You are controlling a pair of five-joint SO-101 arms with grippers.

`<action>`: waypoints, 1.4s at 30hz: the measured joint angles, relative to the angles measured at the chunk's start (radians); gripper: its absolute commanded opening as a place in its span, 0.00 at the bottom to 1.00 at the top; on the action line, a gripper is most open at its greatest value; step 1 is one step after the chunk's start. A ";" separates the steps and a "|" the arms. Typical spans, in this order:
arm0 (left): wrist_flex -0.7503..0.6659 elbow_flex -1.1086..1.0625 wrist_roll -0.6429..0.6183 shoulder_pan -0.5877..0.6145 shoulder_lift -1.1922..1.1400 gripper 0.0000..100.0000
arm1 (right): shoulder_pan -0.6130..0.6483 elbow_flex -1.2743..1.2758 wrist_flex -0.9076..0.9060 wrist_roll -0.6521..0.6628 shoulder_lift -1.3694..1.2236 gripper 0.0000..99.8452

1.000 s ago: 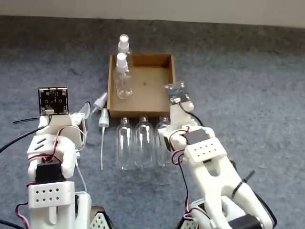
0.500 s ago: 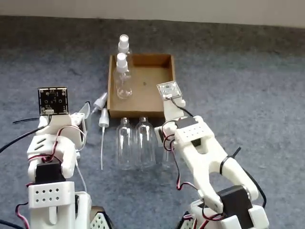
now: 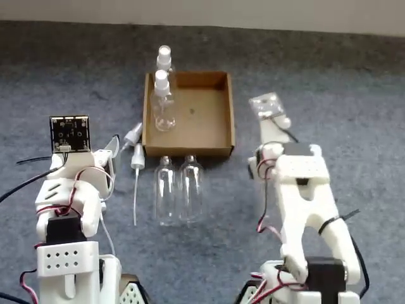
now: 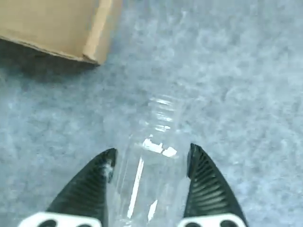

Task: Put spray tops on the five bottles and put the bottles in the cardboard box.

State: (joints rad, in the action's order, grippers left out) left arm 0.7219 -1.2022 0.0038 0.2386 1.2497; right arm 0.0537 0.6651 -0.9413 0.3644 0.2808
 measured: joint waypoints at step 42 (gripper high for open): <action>0.000 0.000 0.000 0.000 0.000 0.21 | -0.071 -0.236 -0.117 0.028 -0.250 0.21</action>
State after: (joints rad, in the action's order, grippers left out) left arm 0.7219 -1.2022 0.0038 0.2386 1.2497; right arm -0.0169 0.4289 -1.0579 0.3920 0.0307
